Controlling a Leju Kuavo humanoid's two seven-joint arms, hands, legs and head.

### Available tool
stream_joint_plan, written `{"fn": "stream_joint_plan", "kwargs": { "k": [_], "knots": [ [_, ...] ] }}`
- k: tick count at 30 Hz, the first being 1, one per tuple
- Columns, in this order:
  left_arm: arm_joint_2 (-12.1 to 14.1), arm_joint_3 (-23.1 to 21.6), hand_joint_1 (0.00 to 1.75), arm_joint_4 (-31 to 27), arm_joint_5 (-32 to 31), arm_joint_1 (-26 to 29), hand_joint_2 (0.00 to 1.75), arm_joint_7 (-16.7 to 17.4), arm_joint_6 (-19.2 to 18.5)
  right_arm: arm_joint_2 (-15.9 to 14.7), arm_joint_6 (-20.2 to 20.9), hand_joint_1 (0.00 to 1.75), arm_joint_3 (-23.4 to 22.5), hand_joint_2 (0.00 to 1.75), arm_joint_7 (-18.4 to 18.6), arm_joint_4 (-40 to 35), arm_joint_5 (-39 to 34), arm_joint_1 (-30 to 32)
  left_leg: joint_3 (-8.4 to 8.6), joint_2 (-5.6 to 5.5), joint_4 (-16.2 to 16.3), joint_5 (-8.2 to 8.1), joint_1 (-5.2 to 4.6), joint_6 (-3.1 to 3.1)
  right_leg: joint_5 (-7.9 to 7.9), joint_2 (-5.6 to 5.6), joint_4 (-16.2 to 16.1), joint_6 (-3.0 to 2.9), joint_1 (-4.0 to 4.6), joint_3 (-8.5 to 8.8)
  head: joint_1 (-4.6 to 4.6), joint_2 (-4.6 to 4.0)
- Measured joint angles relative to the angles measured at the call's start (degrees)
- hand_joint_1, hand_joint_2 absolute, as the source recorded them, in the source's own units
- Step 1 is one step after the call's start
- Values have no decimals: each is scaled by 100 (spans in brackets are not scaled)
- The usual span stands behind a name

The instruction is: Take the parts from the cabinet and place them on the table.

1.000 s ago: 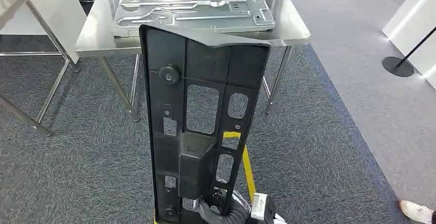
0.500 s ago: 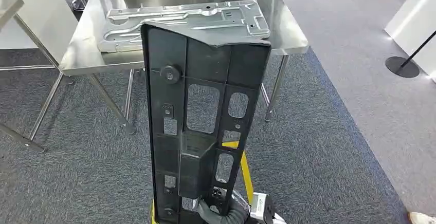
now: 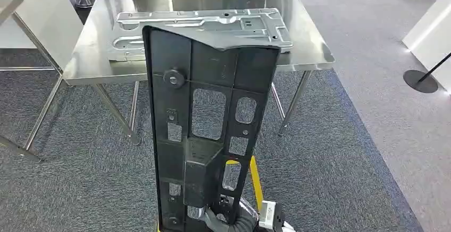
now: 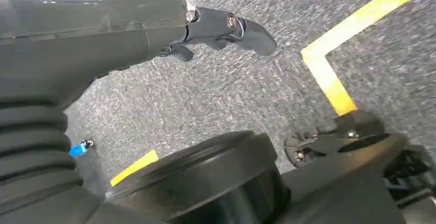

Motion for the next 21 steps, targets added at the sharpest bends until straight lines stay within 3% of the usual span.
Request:
{"fn": "stream_joint_plan", "kwargs": {
  "k": [1,2,3,5,7,8,10,11,12,13,15,16,17,19,21],
  "knots": [
    [-15,0,0,4,0,7,175,0,0,0,0,169,0,175,0,0,0,4,41,-7,-1,-44,-7,-16,347,-3,-296,-75,31,34,0,0],
    [-11,0,0,4,0,1,175,4,0,0,-2,169,-2,175,-2,2,2,9,72,-38,12,-91,-19,-55,40,4,-247,-82,42,44,4,0],
    [-13,0,0,2,0,-35,175,4,2,0,-2,169,-7,175,-2,-2,4,13,63,-28,-27,-151,-16,-102,56,7,-267,-109,55,74,0,0],
    [-11,0,0,2,0,-31,175,4,-2,0,-9,169,-9,175,-2,-2,2,22,198,-28,52,-73,-29,-202,162,23,-387,-208,23,197,0,0],
    [-7,0,0,2,0,-30,175,9,-7,4,-11,169,-13,175,-9,-2,2,23,179,-3,239,-221,-9,-246,187,-4,-455,-225,-8,385,0,0],
    [-7,0,0,2,0,-48,175,9,-22,9,-11,169,-13,175,-15,-2,2,19,-12,12,573,-360,-1,-257,164,-7,-455,-244,-7,407,0,0],
    [-2,2,0,2,4,-51,175,9,-33,9,-9,169,-13,175,-15,0,4,28,-547,25,1368,-736,17,-303,98,-8,-454,-247,-1,436,0,0],
    [4,4,0,2,11,-45,175,9,-37,9,-9,169,-15,175,-15,4,4,33,-748,26,1604,-827,20,-322,61,-5,-453,-247,0,466,0,0],
    [13,7,0,2,28,-26,175,15,-50,9,-7,169,-15,175,-15,7,4,34,-823,27,1588,-746,25,-331,26,5,-453,-246,-1,507,0,0],
    [15,7,0,2,35,-12,175,15,-50,9,-2,169,-15,175,-15,7,4,34,-790,28,1352,-539,30,-311,-17,15,-453,-237,-3,565,-2,0],
    [17,18,0,2,44,-11,175,13,-48,9,9,169,-13,175,-17,7,7,31,-475,37,358,187,36,-280,-130,13,-454,-200,-3,728,0,0],
    [17,28,0,2,53,3,175,15,-48,11,15,169,-13,175,-20,7,9,26,-387,47,74,388,29,-248,-179,3,-457,-176,-5,765,0,0],
    [18,46,0,2,59,5,175,13,-46,13,20,169,-13,175,-22,20,20,18,-441,59,67,101,-20,-249,-201,21,-450,-139,10,789,-2,0],
    [26,57,0,2,61,-7,175,-2,-35,31,24,169,-11,175,-22,22,26,1,-400,53,49,251,-21,-133,-227,13,-414,-53,8,842,0,0],
    [20,61,0,2,66,8,175,-18,-28,35,24,169,-11,175,-22,28,28,-19,-263,34,5,246,18,-58,-250,14,-332,10,13,843,-2,0]
  ]
}}
